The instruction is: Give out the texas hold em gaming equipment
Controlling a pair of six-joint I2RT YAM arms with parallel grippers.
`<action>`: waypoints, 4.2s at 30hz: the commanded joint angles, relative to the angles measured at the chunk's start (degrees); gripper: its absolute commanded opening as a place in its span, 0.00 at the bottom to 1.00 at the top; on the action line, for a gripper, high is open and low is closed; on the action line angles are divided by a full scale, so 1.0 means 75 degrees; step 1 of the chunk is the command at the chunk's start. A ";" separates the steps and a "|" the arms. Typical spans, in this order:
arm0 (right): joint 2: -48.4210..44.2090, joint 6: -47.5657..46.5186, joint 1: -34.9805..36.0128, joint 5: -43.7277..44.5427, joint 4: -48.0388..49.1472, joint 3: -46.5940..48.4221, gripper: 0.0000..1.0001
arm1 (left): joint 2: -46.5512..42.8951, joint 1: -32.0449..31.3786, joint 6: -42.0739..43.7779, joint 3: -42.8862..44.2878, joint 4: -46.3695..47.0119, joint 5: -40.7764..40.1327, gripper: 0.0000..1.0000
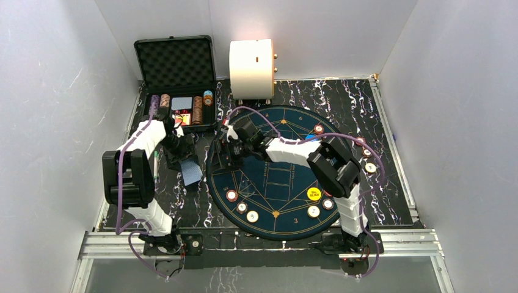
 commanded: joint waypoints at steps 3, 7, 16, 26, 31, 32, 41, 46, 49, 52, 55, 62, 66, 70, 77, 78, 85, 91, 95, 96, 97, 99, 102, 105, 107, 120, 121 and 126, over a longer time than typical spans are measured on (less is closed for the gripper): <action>0.0586 0.0554 0.0233 -0.0268 0.1275 0.0593 0.91 | -0.0052 -0.0188 -0.0183 0.0263 -0.0485 0.0392 0.19; 0.0937 0.0709 0.0327 -0.0285 0.1586 0.0672 0.90 | -0.0012 -0.0253 -0.0208 0.0256 -0.0466 0.0420 0.19; 0.1271 0.1355 0.0451 -0.0485 0.2529 0.0464 0.88 | 0.0087 -0.0452 -0.0290 0.0300 -0.0416 0.0363 0.19; 0.1609 0.2186 0.0472 -0.0272 0.3271 0.0294 0.88 | 0.0096 -0.0589 -0.0388 0.0291 -0.0357 0.0367 0.19; 0.1779 0.2576 0.0533 -0.0141 0.3806 0.0182 0.88 | 0.0072 -0.0613 -0.0397 0.0299 -0.0353 0.0356 0.19; 0.1812 0.2670 0.0540 -0.0133 0.3954 0.0157 0.88 | 0.0065 -0.0618 -0.0403 0.0298 -0.0358 0.0350 0.19; 0.2043 0.3410 0.0628 -0.0307 0.4920 0.0060 0.88 | 0.0019 -0.0626 -0.0429 0.0210 -0.0307 0.0316 0.19; 0.1991 0.3368 0.0633 0.0061 0.4831 -0.0023 0.88 | -0.0077 -0.0639 -0.0450 0.0043 -0.0214 0.0358 0.19; 0.2043 0.3323 0.0628 0.0221 0.4745 0.0025 0.09 | -0.0093 -0.0636 -0.0456 -0.0034 -0.0173 0.0373 0.19; 0.1873 0.2902 0.0633 0.0378 0.4310 0.0005 0.10 | -0.0097 -0.0639 -0.0427 -0.0077 -0.0149 0.0360 0.19; 0.1645 0.2062 0.0642 0.0477 0.2848 0.0410 0.37 | -0.0122 -0.0636 -0.0432 -0.0083 -0.0097 0.0344 0.19; 0.1410 0.2007 0.0583 0.0217 0.3379 0.0121 0.00 | -0.0300 -0.0636 -0.0483 -0.0221 0.0033 0.0449 0.19; 0.1026 0.2062 0.0593 0.0366 0.4044 -0.0283 0.00 | -0.0370 -0.0637 -0.0513 -0.0331 0.0131 0.0532 0.21; 0.0540 0.1776 0.0563 0.0499 0.3915 -0.0525 0.00 | -0.0579 -0.0636 -0.0554 -0.0298 0.0179 0.0517 0.52; -0.0010 0.0827 0.0253 -0.0734 0.2850 -0.0526 0.00 | -0.1646 -0.0636 -0.0465 -0.0164 0.0483 0.0683 0.98; -0.0143 0.0661 0.0133 -0.1045 0.2672 -0.0617 0.00 | -0.1893 -0.0636 -0.0426 -0.0211 0.0590 0.0738 0.98; -0.1696 -0.2966 -0.1214 -0.3314 -0.2345 -0.0685 0.00 | -0.4429 -0.0684 0.0275 -0.1286 0.2469 0.2656 0.98; -0.3255 -0.4337 -0.1940 -0.3563 -0.5262 -0.1038 0.00 | -0.4916 -0.1938 0.0391 -0.2325 0.4694 0.5400 0.98; -0.3851 -0.4891 -0.1995 -0.4041 -0.5907 -0.1135 0.00 | -0.4435 -0.2655 0.0035 -0.2520 0.5931 0.6802 0.98; -0.4010 -0.4898 -0.1992 -0.4171 -0.5915 -0.1137 0.00 | -0.4243 -0.2823 0.0061 -0.2445 0.5975 0.7066 0.98; -0.4157 -0.4914 -0.1989 -0.4140 -0.5964 -0.1177 0.00 | -0.4075 -0.2962 0.0097 -0.2355 0.5972 0.7381 0.98; -0.4406 -0.4916 -0.1984 -0.4228 -0.5934 -0.1434 0.00 | -0.3808 -0.3123 0.0112 -0.2252 0.5968 0.7736 0.98; -0.4533 -0.4830 -0.1947 -0.4677 -0.5676 -0.1729 0.00 | -0.3511 -0.3274 -0.0013 -0.2197 0.5970 0.7819 0.98; -0.4509 -0.4917 -0.1915 -0.4657 -0.5748 -0.1692 0.00 | -0.3313 -0.3535 -0.0251 -0.2065 0.5981 0.8163 0.97; -0.4364 -0.4902 -0.1894 -0.4736 -0.5731 -0.1588 0.00 | -0.3323 -0.3756 -0.0321 -0.2072 0.5996 0.8104 0.95; -0.3852 -0.5358 -0.1749 -0.4736 -0.6093 -0.1253 0.00 | -0.3078 -0.4289 -0.1378 -0.2460 0.6215 0.8015 0.46; -0.3842 -0.5358 -0.1740 -0.4724 -0.6076 -0.1255 0.00 | -0.3052 -0.4333 -0.1441 -0.2483 0.6251 0.8012 0.44; -0.3772 -0.5340 -0.1742 -0.4780 -0.5967 -0.1279 0.00 | -0.3044 -0.4519 -0.2098 -0.2622 0.6832 0.7968 0.31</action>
